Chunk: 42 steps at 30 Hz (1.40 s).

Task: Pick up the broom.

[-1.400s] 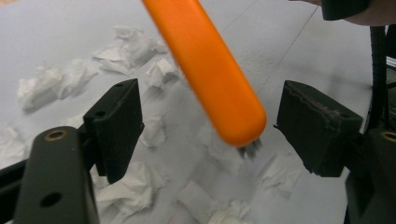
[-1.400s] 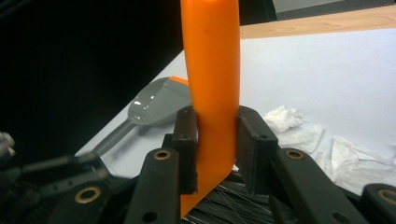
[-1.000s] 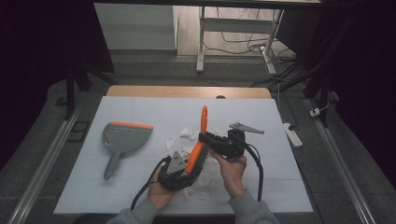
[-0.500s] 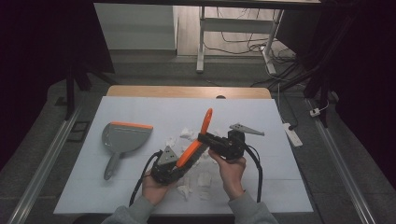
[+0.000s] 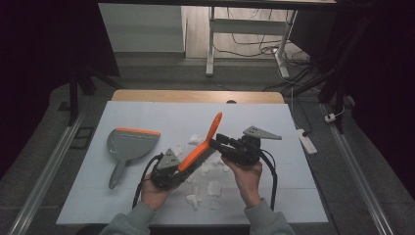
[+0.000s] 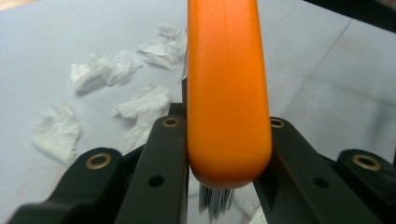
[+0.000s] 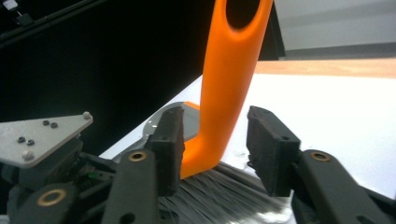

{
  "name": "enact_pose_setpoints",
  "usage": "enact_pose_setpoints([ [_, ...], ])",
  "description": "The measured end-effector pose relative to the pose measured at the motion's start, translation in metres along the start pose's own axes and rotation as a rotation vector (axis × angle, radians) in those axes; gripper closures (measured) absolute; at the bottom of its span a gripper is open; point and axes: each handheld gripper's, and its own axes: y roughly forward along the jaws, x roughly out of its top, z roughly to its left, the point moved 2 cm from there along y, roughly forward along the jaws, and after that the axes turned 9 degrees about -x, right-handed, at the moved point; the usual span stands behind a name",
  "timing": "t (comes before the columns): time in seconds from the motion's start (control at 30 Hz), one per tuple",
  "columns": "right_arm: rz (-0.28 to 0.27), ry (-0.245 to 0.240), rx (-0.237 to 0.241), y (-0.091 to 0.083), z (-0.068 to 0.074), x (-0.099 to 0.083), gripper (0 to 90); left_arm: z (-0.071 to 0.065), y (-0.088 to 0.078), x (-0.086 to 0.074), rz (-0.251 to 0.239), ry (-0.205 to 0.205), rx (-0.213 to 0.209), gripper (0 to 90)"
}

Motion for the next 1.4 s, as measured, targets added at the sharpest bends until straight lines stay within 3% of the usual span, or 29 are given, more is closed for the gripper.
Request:
enact_pose_setpoints([
  [0.07, 0.018, -0.019, 0.000, -0.003, -0.002, 0.003, 49.5, 0.002, -0.003, 0.000, 0.007, 0.004, 0.003, 79.7],
  [0.3, 0.064, -0.164, -0.020, -0.018, -0.007, 0.013, 45.1, 0.008, -0.007, 0.003, 0.057, 0.027, -0.015, 79.7],
  [0.5, 0.161, -0.227, -0.035, -0.030, -0.016, 0.008, 41.1, 0.010, -0.007, 0.007, 0.095, 0.051, -0.030, 79.6],
  [0.73, 0.226, -0.286, -0.066, -0.032, -0.024, -0.001, 40.5, 0.011, -0.008, 0.015, 0.117, 0.069, -0.034, 79.6],
  [0.9, 0.256, -0.354, -0.072, -0.031, -0.020, -0.005, 39.9, 0.013, -0.007, 0.023, 0.164, 0.096, -0.034, 79.6],
  [1.03, 0.277, -0.439, -0.077, -0.029, -0.009, -0.004, 39.6, 0.013, -0.006, 0.031, 0.190, 0.115, -0.027, 79.6],
  [1.23, 0.279, -0.505, -0.063, -0.034, 0.002, 0.001, 39.3, 0.011, -0.003, 0.043, 0.251, 0.152, -0.042, 79.6],
  [1.3, 0.273, -0.516, -0.057, -0.037, 0.003, 0.003, 39.1, 0.010, 0.002, 0.049, 0.303, 0.181, -0.045, 79.6],
  [1.4, 0.267, -0.541, -0.069, -0.040, 0.005, 0.006, 38.0, 0.009, 0.006, 0.051, 0.339, 0.200, -0.048, 79.6],
])
